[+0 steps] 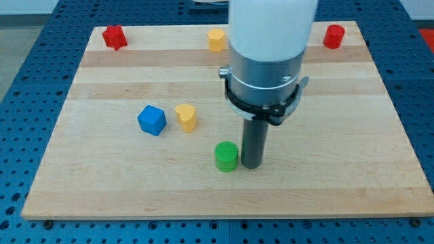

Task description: Move the green circle below the red star

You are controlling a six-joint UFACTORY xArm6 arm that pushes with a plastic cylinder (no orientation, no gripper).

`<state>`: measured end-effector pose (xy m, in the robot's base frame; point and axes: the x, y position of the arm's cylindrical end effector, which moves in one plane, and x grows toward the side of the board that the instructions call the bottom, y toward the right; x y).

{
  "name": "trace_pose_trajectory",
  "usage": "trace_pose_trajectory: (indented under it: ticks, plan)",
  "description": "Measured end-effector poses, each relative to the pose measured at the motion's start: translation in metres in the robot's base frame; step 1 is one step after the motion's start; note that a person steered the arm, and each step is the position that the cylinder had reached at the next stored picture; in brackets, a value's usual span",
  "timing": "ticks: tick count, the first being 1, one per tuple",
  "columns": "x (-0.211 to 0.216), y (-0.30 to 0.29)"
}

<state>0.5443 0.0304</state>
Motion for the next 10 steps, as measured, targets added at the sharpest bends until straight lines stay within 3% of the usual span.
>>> trace_pose_trajectory:
  ticks: [4,10]
  plan:
    - [0.007,-0.067]
    - [0.001,-0.112]
